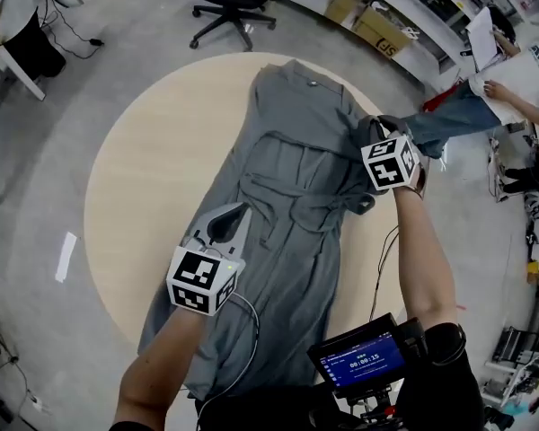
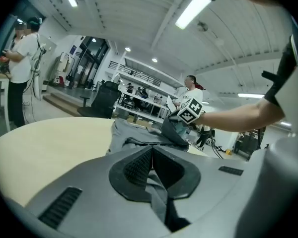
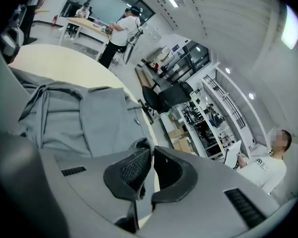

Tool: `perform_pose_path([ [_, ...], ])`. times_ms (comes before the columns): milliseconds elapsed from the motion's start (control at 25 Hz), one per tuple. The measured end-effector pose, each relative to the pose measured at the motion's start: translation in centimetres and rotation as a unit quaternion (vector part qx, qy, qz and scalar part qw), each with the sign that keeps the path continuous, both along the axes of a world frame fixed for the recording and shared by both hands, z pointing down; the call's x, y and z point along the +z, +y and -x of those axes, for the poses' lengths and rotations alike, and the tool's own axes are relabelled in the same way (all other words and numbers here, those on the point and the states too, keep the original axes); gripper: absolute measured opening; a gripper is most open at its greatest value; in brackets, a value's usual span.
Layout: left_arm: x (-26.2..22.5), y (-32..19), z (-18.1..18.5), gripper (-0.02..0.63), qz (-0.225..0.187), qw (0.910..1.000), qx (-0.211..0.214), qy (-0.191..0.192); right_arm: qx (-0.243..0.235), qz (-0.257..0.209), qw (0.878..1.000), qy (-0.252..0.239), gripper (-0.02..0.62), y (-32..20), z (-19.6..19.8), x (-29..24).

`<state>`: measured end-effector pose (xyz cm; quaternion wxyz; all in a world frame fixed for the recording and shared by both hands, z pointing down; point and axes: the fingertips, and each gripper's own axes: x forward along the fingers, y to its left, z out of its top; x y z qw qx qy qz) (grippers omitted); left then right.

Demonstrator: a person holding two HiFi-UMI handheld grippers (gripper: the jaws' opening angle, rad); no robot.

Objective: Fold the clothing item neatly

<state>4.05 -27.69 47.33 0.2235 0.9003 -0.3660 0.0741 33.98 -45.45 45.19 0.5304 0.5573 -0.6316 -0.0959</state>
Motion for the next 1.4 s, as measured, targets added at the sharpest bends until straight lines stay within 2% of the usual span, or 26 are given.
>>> perform_pose_path([
  [280, 1.1, -0.1, 4.4, 0.003, 0.005, 0.9994, -0.013, 0.033, -0.074, 0.002, 0.997, 0.011, 0.025, -6.0, 14.4, 2.9],
  [400, 1.2, 0.0, 5.6, 0.002, 0.007, 0.998, -0.019, 0.06, -0.142, 0.019, 0.989, 0.043, 0.025, -5.4, 21.2, 5.4],
  [520, 1.4, 0.4, 6.2, 0.002, 0.011, 0.9967, -0.021, 0.077, -0.189, 0.056, 0.978, 0.068, 0.025, -3.7, 24.6, 9.5],
  [600, 1.9, 0.8, 6.3, 0.003, 0.018, 0.9969, -0.018, 0.074, -0.199, 0.072, 0.975, 0.063, 0.025, -3.0, 25.3, 11.2],
  [720, 2.4, 1.1, 6.1, 0.003, 0.026, 0.9972, -0.016, 0.068, -0.19, 0.071, 0.979, 0.034, 0.029, -2.9, 25.1, 11.3],
  [760, 2.5, 1.1, 5.9, 0.002, 0.027, 0.9974, -0.015, 0.066, -0.184, 0.071, 0.98, 0.015, 0.045, -2.9, 24.6, 10.8],
  [800, 2.6, 1.1, 5.7, 0.003, 0.027, 0.9974, -0.014, 0.065, -0.178, 0.071, 0.982, -0.005, 0.097, -2.9, 23.9, 10.2],
  [880, 2.4, 1.0, 5.2, 0.002, 0.027, 0.9974, -0.011, 0.065, -0.165, 0.069, 0.984, -0.027, 0.15, -3.0, 21.9, 8.8],
  [1040, 2.0, 0.7, 4.9, 0.002, 0.024, 0.9978, -0.01, 0.061, -0.143, 0.096, 0.985, 0.009, 0.156, -3.1, 17.4, 9.2],
  [1200, 2.8, 0.5, 4.6, 0.003, 0.029, 0.9978, -0.012, 0.058, -0.145, 0.13, 0.98, 0.03, 0.155, -2.8, 16.9, 11.7],
  [1280, 2.9, 0.5, 4.5, 0.003, 0.029, 0.9976, -0.011, 0.062, -0.141, 0.143, 0.979, 0.02, 0.15, -2.8, 17.0, 12.0],
  [1360, 2.7, 0.4, 4.5, 0.003, 0.029, 0.997, -0.013, 0.071, -0.135, 0.133, 0.982, -0.003, 0.024, -3.4, 17.3, 10.9],
  [1400, 2.5, 0.2, 4.7, 0.002, 0.028, 0.9965, -0.014, 0.078, -0.138, 0.117, 0.984, -0.001, 0.017, -4.1, 17.6, 9.7],
])
